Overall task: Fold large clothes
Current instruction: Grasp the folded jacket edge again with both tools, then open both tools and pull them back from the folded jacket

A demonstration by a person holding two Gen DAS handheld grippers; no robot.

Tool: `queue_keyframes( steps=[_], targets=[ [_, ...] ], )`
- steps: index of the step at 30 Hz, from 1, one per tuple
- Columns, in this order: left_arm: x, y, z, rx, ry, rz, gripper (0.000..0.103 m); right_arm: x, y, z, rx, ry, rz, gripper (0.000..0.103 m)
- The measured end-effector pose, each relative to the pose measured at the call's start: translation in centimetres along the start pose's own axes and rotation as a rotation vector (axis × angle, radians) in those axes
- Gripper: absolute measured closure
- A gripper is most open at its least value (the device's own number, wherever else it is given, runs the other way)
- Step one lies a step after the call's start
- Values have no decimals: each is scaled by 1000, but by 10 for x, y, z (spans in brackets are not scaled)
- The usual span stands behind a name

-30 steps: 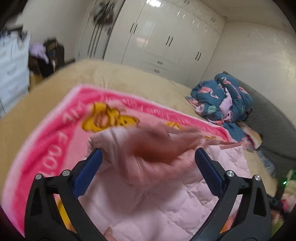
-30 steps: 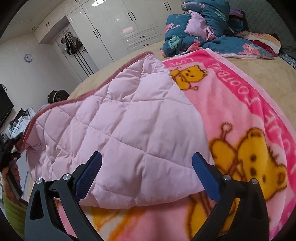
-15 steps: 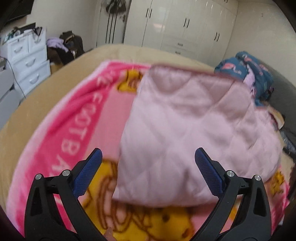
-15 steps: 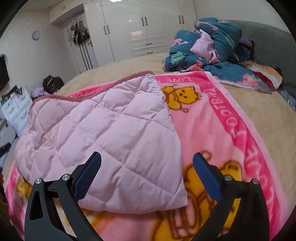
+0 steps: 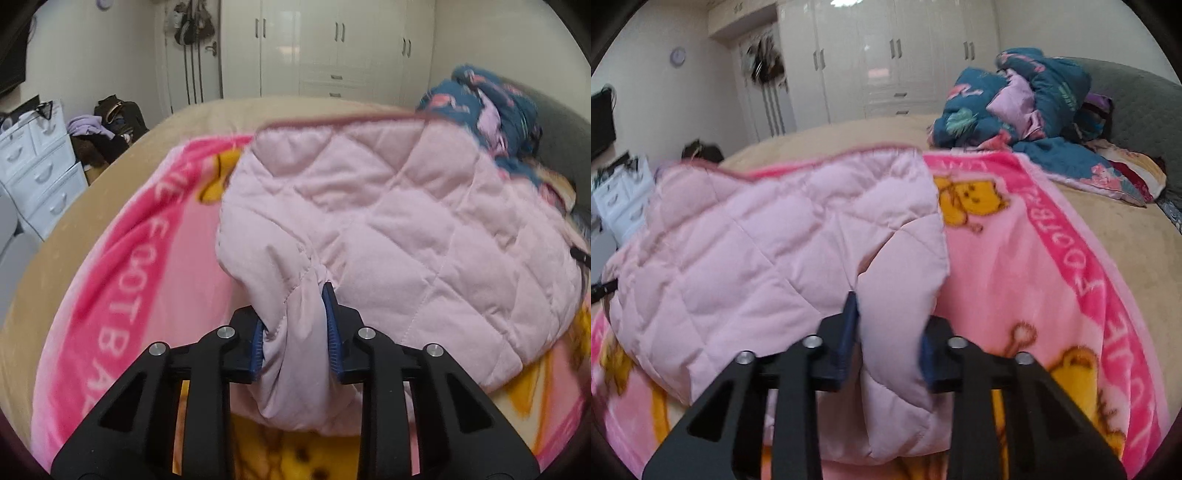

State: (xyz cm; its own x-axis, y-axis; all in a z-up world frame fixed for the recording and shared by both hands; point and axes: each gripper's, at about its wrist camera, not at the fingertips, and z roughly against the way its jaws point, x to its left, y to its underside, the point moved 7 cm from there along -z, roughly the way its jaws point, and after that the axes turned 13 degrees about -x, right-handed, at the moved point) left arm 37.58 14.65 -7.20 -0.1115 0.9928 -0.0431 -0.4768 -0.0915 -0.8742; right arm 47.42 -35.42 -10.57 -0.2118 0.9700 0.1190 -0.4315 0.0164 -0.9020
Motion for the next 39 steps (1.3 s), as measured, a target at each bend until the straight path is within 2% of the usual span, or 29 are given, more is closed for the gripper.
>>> queue_keyframes(
  steps=[5,9,12,17,25,30,32,34,35,36,38,39],
  targets=[
    [11,-35,-26,-18,-26,63,84,-7,-46,-16,-55,25,-49,85],
    [12,-38,-49,22,-55,66,83,-5,-65,-46,-27,62,-32,85],
    [16,-30,-62,55,-57,93,83,-4,-57,-70,29,106,22,85],
    [16,-23,-69,72,-62,110,81,-17,-30,-104,140,139,1,85],
    [16,-18,-69,83,-64,111,77,-15,-13,-114,173,152,30,82],
    [20,-16,-61,94,-63,106,74,-14,-13,-102,191,155,36,69],
    [22,-15,-59,97,-67,107,71,-13,-13,-95,189,155,45,54],
    [22,-15,-55,96,-70,107,70,-16,-15,-83,176,156,15,45],
    [21,-16,-52,97,-68,105,69,-16,-16,-78,173,153,5,35],
    [21,-17,-50,96,-69,103,69,-17,-17,-71,169,147,-12,31],
    [21,-20,-43,88,-74,92,63,-15,-20,-56,147,115,-55,13],
    [21,-21,-39,84,-76,89,55,-12,-23,-48,130,93,-74,11]
  ],
)
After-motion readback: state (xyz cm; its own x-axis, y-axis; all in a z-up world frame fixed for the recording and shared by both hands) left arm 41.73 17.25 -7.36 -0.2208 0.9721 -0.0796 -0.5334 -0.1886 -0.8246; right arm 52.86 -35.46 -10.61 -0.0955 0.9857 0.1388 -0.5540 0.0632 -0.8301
